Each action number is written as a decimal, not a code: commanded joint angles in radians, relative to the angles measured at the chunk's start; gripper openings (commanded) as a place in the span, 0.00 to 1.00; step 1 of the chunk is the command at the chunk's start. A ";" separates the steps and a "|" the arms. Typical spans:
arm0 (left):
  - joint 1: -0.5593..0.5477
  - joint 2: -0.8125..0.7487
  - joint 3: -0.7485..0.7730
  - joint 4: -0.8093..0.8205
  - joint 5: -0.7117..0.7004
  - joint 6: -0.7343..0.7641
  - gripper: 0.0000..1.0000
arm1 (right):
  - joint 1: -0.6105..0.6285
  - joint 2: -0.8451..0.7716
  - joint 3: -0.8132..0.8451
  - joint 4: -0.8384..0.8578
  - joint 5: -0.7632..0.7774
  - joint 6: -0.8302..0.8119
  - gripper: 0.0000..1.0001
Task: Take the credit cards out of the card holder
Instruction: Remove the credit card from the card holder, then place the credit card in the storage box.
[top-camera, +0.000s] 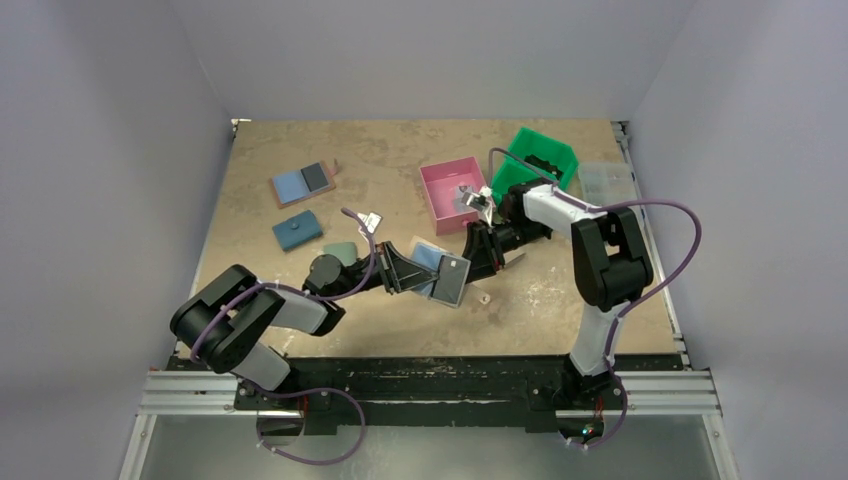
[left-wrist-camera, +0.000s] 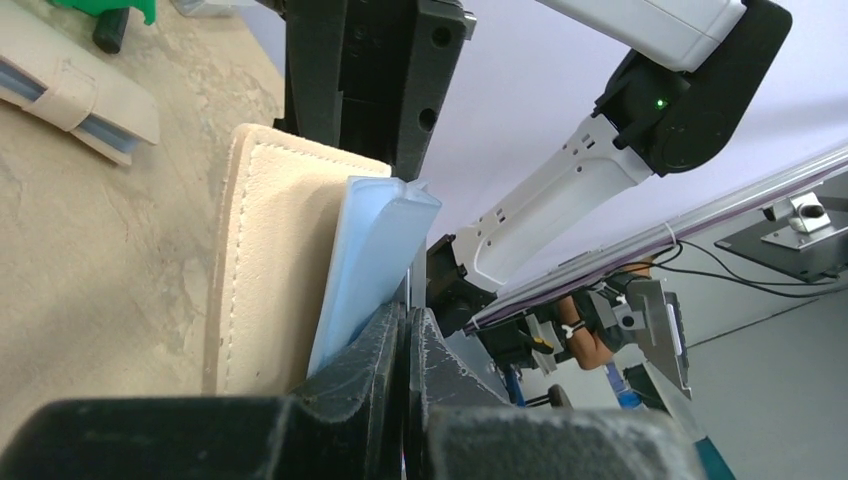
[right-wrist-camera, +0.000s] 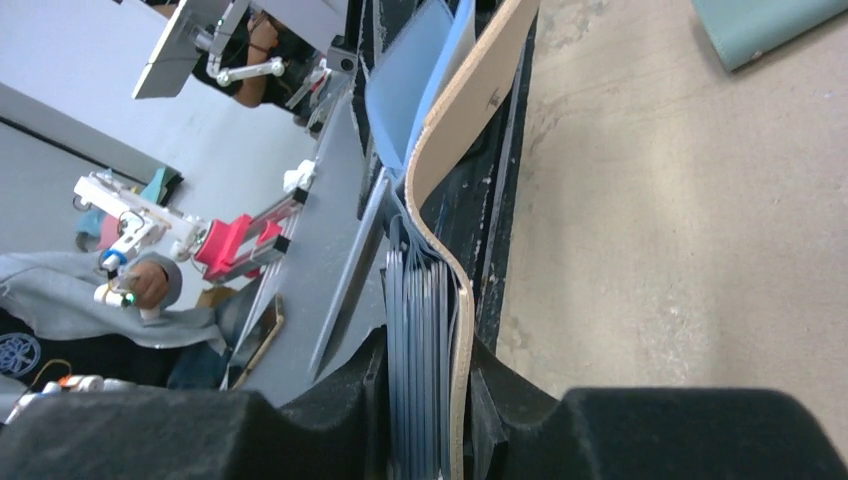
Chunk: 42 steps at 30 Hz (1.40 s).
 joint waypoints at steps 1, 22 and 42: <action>0.034 -0.039 -0.021 0.095 -0.010 0.022 0.00 | 0.009 -0.018 0.033 0.012 -0.037 -0.024 0.00; 0.165 -0.234 -0.040 -0.276 0.032 0.182 0.00 | 0.011 0.026 0.034 0.019 0.039 -0.025 0.00; 0.182 -0.071 -0.128 -0.117 0.014 0.137 0.00 | 0.009 0.054 -0.135 0.716 0.283 0.735 0.00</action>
